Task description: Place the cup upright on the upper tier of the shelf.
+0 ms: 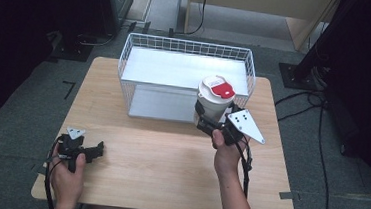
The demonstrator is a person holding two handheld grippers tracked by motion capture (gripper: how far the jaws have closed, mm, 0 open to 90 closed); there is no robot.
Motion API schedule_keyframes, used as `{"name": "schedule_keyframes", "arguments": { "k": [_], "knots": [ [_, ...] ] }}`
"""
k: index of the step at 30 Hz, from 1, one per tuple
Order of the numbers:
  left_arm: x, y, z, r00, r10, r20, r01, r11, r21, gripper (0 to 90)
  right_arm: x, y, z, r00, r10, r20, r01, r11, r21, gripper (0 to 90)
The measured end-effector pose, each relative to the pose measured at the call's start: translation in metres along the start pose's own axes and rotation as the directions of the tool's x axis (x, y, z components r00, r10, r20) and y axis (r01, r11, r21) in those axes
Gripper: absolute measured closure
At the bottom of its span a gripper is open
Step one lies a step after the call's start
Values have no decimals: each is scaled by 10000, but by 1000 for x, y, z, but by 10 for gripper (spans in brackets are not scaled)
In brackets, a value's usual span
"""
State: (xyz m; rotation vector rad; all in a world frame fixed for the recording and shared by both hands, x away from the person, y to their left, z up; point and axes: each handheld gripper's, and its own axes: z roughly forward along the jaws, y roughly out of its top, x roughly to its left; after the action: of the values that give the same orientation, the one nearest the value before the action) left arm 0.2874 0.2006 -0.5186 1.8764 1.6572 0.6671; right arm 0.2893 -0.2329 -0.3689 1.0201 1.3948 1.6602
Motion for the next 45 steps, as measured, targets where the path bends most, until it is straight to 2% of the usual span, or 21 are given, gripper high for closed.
{"name": "schedule_keyframes", "arguments": {
  "k": [5,14,23,30,33,40,45],
  "knots": [
    [0,0,0,10000,-4,7,4,10000,4,0,-2,7,11,10000,-71,37,72,9999,-114,113],
    [0,0,0,10000,-3,1,3,10000,-7,0,-9,20,31,9997,76,241,-69,9995,-300,114],
    [0,0,0,10000,-4,0,4,10000,-10,0,-13,37,52,9994,-127,337,144,9986,-500,114],
    [0,0,0,10000,-4,-2,4,10000,-15,0,-13,41,69,9988,-309,384,326,9984,-455,114],
    [0,0,0,10000,-4,0,4,10000,-11,0,-12,43,78,9978,-526,391,543,9976,-433,114],
    [0,0,0,10000,-5,-3,5,10000,-16,0,-14,45,100,9982,-421,421,439,9981,-427,114],
    [0,0,0,10000,-6,-1,6,10000,-15,0,-15,46,111,9969,-477,626,504,9978,-421,114]
  ]
}}
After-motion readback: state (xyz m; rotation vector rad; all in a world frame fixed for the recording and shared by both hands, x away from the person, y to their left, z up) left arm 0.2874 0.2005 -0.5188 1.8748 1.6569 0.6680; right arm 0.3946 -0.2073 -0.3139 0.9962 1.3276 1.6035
